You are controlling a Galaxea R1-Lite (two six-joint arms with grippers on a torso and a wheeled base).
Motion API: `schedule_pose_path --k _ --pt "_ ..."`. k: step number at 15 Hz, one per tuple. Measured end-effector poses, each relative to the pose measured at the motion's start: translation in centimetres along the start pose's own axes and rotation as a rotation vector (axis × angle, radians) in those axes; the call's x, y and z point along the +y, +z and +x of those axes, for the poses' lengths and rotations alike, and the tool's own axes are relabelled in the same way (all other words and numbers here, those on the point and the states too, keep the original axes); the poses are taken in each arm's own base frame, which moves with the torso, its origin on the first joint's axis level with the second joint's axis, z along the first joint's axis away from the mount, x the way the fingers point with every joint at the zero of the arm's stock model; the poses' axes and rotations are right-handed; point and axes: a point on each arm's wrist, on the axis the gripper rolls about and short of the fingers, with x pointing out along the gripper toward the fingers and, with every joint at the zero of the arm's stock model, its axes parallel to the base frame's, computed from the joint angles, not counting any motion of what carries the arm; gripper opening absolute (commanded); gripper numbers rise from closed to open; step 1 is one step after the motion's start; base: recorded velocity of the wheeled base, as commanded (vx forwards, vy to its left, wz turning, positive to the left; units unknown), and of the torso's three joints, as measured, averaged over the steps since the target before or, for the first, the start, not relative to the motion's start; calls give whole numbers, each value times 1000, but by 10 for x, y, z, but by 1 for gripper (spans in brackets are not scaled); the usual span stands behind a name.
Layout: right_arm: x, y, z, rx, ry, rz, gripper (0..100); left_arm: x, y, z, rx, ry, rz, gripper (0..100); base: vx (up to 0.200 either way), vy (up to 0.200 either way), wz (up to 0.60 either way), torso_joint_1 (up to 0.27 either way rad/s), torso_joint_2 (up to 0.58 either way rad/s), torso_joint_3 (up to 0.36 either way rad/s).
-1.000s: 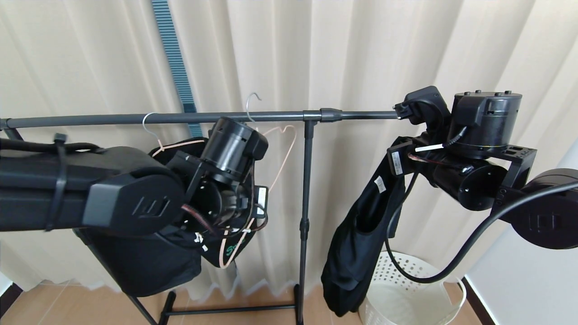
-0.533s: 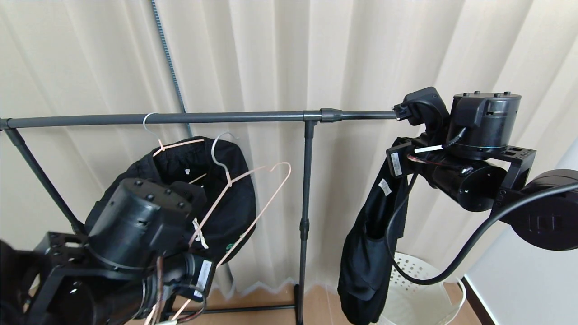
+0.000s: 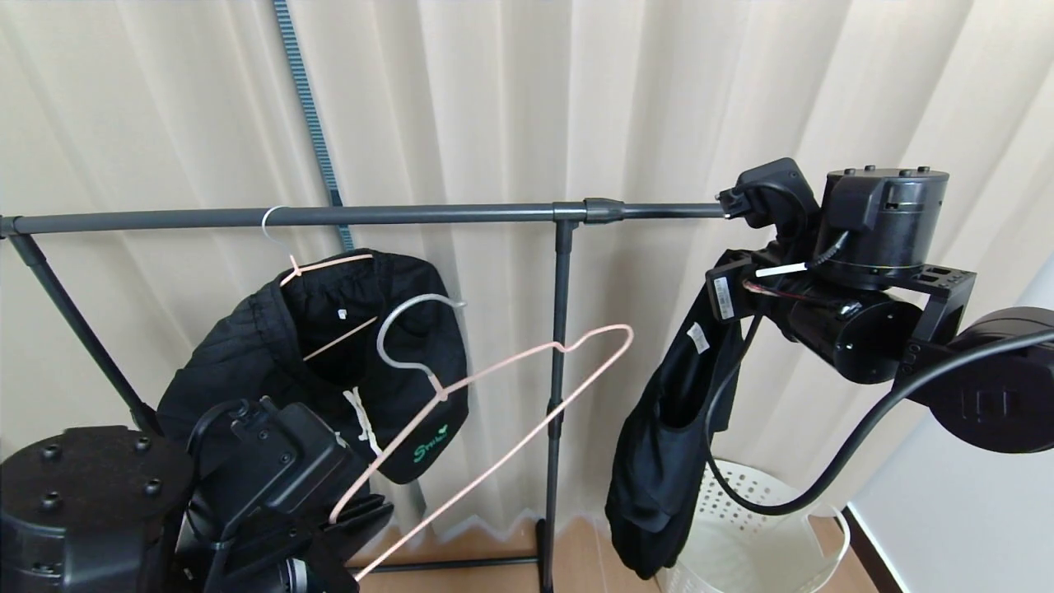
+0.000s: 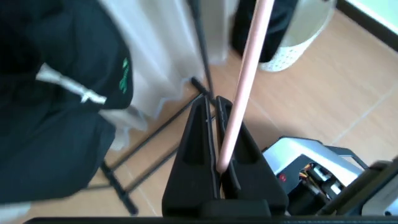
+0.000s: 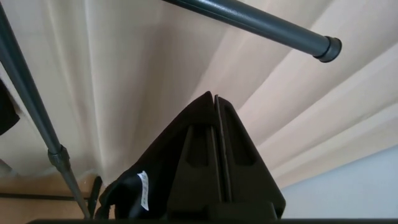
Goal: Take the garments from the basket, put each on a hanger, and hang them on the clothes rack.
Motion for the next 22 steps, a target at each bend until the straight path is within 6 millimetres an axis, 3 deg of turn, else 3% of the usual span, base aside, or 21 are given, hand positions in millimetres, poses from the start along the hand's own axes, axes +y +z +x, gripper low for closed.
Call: schedule_pose_path --k 5,8,11,22 --pt "-3 -1 6 3 -18 -7 0 -4 -2 12 -24 -51 48 0 0 0 0 0 0 0" --pt "-1 -2 9 -9 -21 -1 0 -10 8 34 -87 -56 47 0 0 0 0 0 0 0" --pt "4 -5 10 0 -10 -9 0 -16 -1 49 -38 -70 50 0 0 0 0 0 0 0" --pt "31 -13 -6 12 60 -48 0 -24 4 55 -74 -84 -22 0 0 0 0 0 0 0"
